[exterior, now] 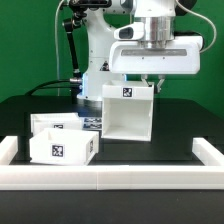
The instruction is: Assemble drawer
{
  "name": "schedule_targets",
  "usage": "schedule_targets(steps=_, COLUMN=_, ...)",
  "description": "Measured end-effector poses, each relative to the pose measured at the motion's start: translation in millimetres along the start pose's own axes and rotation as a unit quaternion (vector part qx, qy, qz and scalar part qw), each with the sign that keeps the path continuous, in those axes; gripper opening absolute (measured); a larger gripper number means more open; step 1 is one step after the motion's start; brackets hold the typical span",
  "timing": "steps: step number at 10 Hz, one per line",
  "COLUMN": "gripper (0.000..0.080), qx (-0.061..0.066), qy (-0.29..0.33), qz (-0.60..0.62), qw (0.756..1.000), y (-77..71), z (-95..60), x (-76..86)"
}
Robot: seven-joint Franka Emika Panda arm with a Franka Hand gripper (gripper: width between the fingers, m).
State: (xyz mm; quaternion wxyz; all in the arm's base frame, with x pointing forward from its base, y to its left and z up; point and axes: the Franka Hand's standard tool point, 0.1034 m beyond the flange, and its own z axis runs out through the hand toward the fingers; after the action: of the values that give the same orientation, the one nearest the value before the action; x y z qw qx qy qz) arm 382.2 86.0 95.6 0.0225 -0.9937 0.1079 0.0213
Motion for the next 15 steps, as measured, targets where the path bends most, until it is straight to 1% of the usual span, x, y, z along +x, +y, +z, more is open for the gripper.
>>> schedule_targets(steps=1, gripper=0.0036, qx=0.0, qy=0.0, qz=0.0, qw=1.0, y=0.0, z=0.0, x=0.0)
schedule_targets(steps=2, gripper=0.0036, qx=0.001, qy=0.0, qz=-0.002, qw=1.0, y=-0.5, z=0.0, x=4.3)
schedule_targets(steps=3, gripper=0.0037, qx=0.006, qy=0.004, qz=0.0, qw=1.0, y=-3.5, z=-0.7, x=20.6)
schedule_targets(steps=5, gripper=0.0038, qx=0.018, qy=0.016, qz=0.008, qw=1.0, y=-15.5, z=-2.5, x=57.5)
schedule_targets(steps=6, gripper=0.0038, qx=0.024, qy=0.022, qz=0.013, qw=0.999, y=-20.7, z=-3.5, x=78.9)
schedule_targets(steps=8, gripper=0.0038, qx=0.034, qy=0.038, qz=0.025, qw=0.998, y=-26.5, z=-5.3, x=115.6)
schedule_targets(steps=9, gripper=0.0038, qx=0.038, qy=0.044, qz=0.027, qw=0.998, y=-29.8, z=-5.8, x=127.7)
schedule_targets(steps=10, gripper=0.0038, qx=0.041, qy=0.049, qz=0.029, qw=0.998, y=-31.9, z=-6.6, x=138.0)
schedule_targets(steps=12, gripper=0.0041, qx=0.046, qy=0.056, qz=0.038, qw=0.997, y=-38.0, z=-6.9, x=151.0)
schedule_targets(steps=13, gripper=0.0042, qx=0.053, qy=0.059, qz=0.057, qw=0.995, y=-40.5, z=-7.1, x=156.8)
schedule_targets(steps=15, gripper=0.0044, qx=0.062, qy=0.069, qz=0.074, qw=0.993, y=-43.9, z=-8.2, x=169.4)
